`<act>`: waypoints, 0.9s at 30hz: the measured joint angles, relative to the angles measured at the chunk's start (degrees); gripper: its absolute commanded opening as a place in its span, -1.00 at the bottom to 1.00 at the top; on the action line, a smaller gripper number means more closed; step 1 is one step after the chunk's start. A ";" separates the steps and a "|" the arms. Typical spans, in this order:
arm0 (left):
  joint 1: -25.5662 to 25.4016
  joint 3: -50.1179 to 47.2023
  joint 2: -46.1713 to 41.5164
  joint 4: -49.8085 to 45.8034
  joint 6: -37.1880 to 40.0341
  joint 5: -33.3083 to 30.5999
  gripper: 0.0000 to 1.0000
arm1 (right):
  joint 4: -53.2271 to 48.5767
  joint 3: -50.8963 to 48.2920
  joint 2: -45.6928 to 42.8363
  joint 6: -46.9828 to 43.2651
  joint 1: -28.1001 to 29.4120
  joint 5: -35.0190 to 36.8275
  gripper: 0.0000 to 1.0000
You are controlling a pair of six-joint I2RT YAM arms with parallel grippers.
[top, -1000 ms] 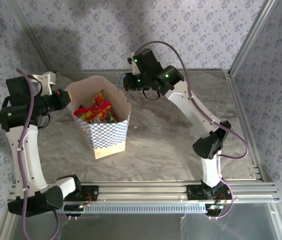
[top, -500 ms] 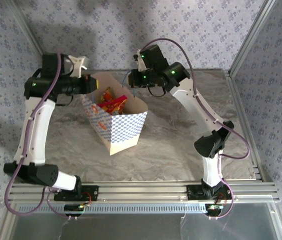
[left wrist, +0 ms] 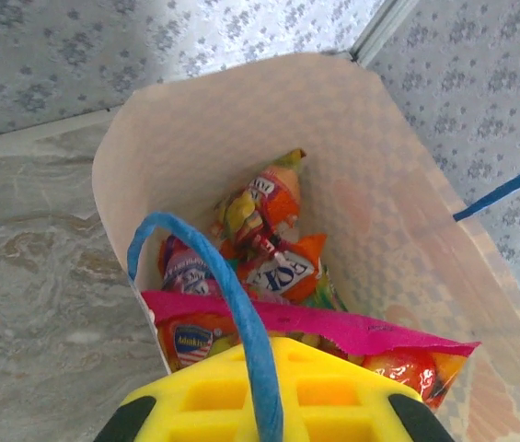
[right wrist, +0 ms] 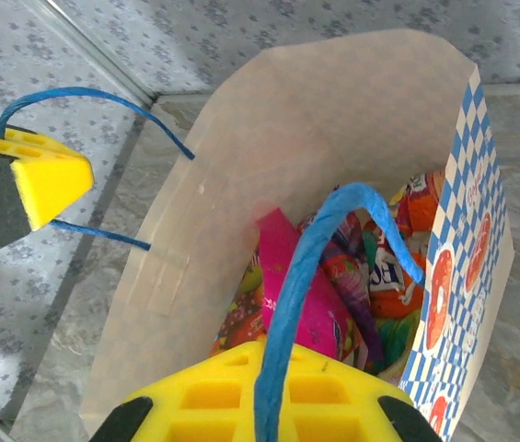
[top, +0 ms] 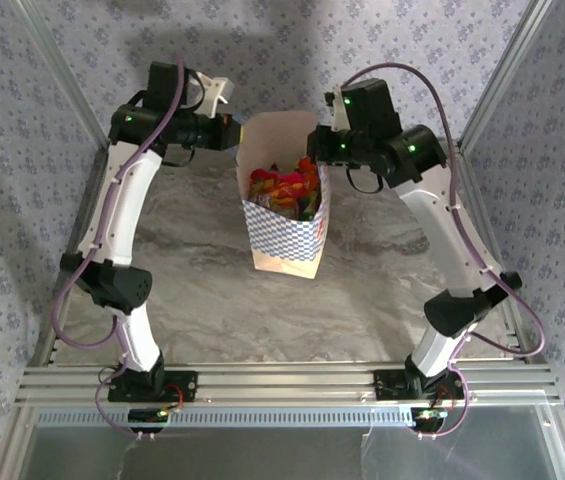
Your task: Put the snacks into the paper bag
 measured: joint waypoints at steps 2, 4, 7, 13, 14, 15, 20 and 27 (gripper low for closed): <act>-1.27 -0.20 0.07 -0.37 0.39 -1.01 -0.91 | 0.35 -3.04 -1.27 0.02 -1.29 0.00 -1.00; -2.27 -2.16 -0.92 0.13 0.81 -1.92 -0.92 | 0.94 -5.88 -1.62 0.13 -2.56 -0.02 -1.00; -2.32 -9.01 -4.52 1.53 1.01 -3.19 -0.91 | 2.47 -9.42 -1.62 0.68 -4.07 -0.31 -1.00; -2.21 -22.38 -15.10 5.01 1.05 -5.20 -0.84 | 5.95 -10.47 -1.75 1.75 -4.59 -1.84 -1.00; -2.23 -23.47 -16.09 5.31 1.05 -5.49 -0.85 | 6.21 -10.73 -1.81 1.88 -4.59 -2.01 -1.00; -2.21 -24.68 -17.16 5.57 1.03 -5.73 -0.84 | 6.60 -11.17 -1.95 2.08 -4.59 -2.19 -1.00; -1.84 -26.40 -18.36 6.36 0.98 -5.75 -0.81 | 8.11 -13.64 -3.54 3.08 -4.59 -2.67 -1.00; -0.28 -22.84 -16.96 5.97 0.79 -6.12 -0.79 | 9.16 -16.61 -6.27 4.83 -4.22 -3.67 -1.00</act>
